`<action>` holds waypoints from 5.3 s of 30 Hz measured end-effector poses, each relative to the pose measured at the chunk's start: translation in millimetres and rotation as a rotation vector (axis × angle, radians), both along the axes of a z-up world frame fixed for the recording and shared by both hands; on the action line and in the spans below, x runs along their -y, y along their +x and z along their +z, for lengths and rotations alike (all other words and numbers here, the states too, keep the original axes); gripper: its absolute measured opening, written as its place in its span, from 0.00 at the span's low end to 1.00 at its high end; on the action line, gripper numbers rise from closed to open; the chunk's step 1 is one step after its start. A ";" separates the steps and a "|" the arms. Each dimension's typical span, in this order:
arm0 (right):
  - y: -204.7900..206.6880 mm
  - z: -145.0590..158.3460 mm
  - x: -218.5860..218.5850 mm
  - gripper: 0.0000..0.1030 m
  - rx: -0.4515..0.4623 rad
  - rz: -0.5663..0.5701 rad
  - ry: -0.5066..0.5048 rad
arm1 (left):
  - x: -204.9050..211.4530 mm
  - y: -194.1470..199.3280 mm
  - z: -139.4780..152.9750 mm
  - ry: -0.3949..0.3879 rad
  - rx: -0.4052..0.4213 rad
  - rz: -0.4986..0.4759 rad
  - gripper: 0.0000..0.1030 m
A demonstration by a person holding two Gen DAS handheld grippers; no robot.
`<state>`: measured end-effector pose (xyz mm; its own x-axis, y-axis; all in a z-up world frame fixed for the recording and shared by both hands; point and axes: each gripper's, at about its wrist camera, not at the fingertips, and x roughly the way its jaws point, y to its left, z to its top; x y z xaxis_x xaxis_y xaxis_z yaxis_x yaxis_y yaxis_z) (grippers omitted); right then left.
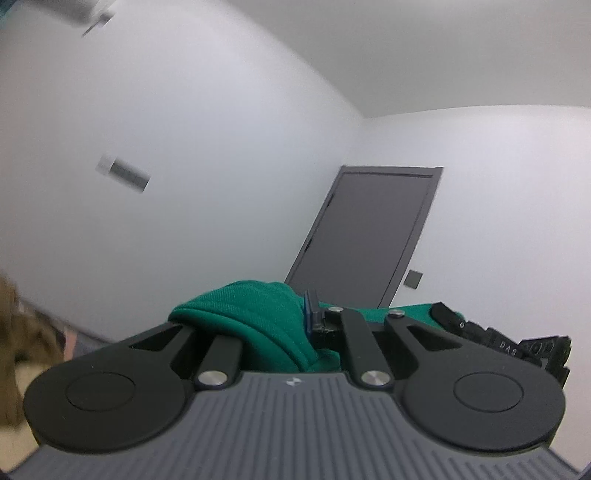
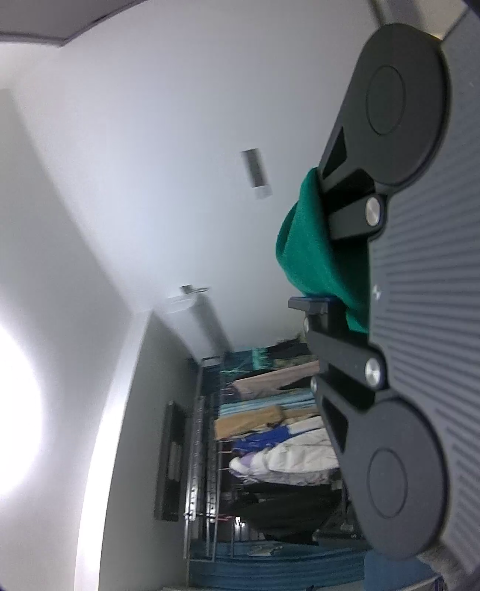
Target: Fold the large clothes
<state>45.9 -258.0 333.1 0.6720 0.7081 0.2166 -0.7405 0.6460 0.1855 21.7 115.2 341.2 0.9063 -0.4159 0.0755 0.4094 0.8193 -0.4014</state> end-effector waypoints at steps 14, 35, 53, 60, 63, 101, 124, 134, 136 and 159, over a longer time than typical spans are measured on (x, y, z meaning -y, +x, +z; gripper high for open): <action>119.2 28.5 -16.5 0.12 -0.087 -0.200 -0.093 | 45.6 138.9 22.9 0.204 -0.163 0.149 0.13; 465.7 -371.7 -58.3 0.12 -0.610 -0.369 -0.133 | 9.3 526.3 -379.8 0.288 -0.455 0.171 0.13; 482.2 -423.4 -51.7 0.27 -0.738 -0.375 -0.188 | 32.0 540.5 -408.4 0.362 -0.580 0.184 0.45; 424.6 -388.3 -40.3 0.43 -0.738 -0.374 -0.168 | 45.9 462.0 -364.5 0.364 -0.579 0.195 0.46; 384.3 -368.4 -33.8 0.44 -0.710 -0.395 -0.170 | 51.9 414.3 -347.8 0.369 -0.570 0.223 0.64; 92.3 -444.4 -101.2 0.77 -0.758 -0.151 -0.564 | 111.5 155.6 -456.0 0.568 -0.750 0.200 0.67; 103.2 -391.3 -7.4 0.11 -0.686 -0.522 -0.451 | 11.3 149.8 -407.7 0.265 -0.744 0.352 0.05; 166.2 -332.3 101.3 0.10 -0.631 -0.738 -0.381 | -99.3 189.2 -366.5 0.300 -0.661 0.751 0.05; 183.4 -327.3 122.5 0.10 -0.636 -0.784 -0.360 | -118.8 199.5 -371.8 0.280 -0.669 0.820 0.05; 311.0 -482.3 269.8 0.11 -0.840 -1.111 -0.207 | -188.5 300.5 -460.8 0.369 -0.855 1.008 0.05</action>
